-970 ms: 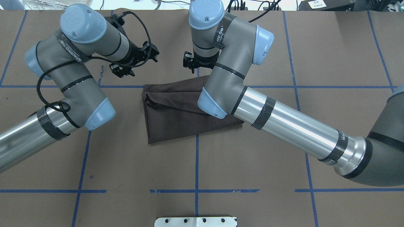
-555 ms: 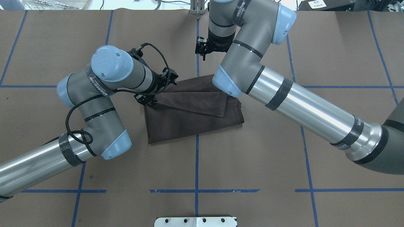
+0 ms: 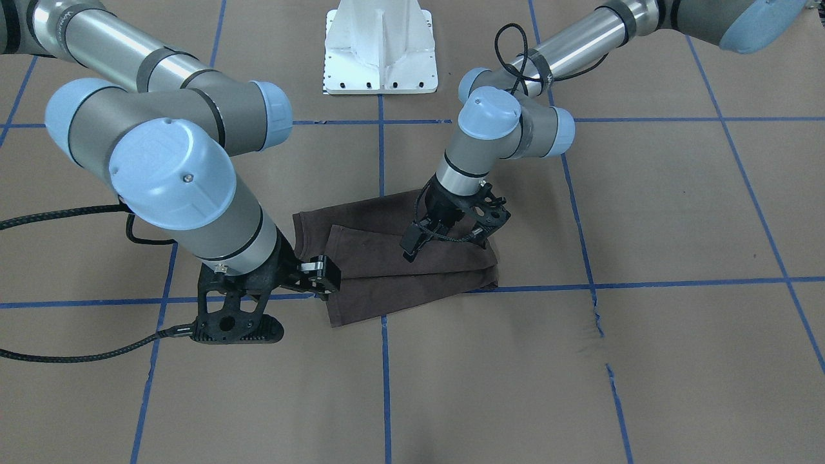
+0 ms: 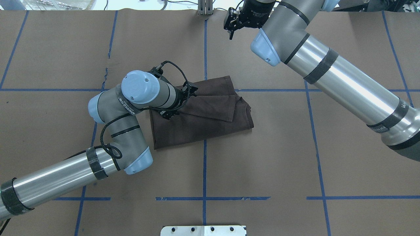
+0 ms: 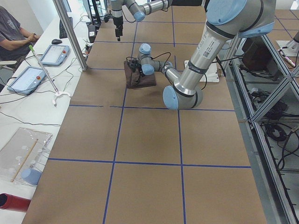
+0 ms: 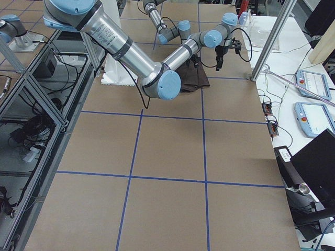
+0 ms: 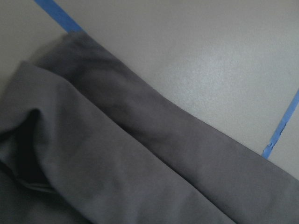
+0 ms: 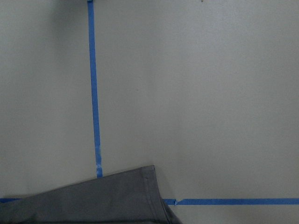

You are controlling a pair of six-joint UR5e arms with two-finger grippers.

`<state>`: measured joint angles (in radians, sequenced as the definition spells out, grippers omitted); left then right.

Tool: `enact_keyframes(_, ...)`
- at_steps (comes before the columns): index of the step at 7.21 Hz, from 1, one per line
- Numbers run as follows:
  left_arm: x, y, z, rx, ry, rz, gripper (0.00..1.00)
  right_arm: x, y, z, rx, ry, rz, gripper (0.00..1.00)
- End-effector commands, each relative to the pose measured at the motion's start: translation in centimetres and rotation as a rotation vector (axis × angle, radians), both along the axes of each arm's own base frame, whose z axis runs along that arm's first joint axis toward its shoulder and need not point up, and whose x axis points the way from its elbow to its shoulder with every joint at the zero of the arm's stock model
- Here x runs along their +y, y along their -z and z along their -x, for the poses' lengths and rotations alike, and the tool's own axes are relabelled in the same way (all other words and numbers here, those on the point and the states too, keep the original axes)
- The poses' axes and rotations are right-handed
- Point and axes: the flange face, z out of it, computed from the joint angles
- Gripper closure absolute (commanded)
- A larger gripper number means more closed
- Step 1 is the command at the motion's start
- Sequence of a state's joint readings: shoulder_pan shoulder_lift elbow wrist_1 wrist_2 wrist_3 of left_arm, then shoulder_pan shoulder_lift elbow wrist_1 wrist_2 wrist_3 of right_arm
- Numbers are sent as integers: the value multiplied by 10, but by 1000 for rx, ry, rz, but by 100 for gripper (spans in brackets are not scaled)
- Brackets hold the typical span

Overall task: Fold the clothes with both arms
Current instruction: 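Lower the left gripper onto the shirt's folded edge while the right gripper withdraws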

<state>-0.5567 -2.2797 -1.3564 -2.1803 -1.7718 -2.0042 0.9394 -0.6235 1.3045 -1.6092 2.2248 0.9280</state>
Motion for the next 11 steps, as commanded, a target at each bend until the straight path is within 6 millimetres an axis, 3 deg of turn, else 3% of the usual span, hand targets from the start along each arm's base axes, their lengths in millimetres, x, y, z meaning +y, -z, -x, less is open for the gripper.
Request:
enact_keyframes(1,-2,9,-12,6,1,1,0,-1,-3,-10,-6,-4,0,0)
enact_keyframes(6,-14,27,-28,36,4,-18,0,5,-13,-16,-6,-4,-5,0)
enact_keyframes(11,-31,27,-41,62,34,-47,0,6,-20,-23,-5,-10,-3,0)
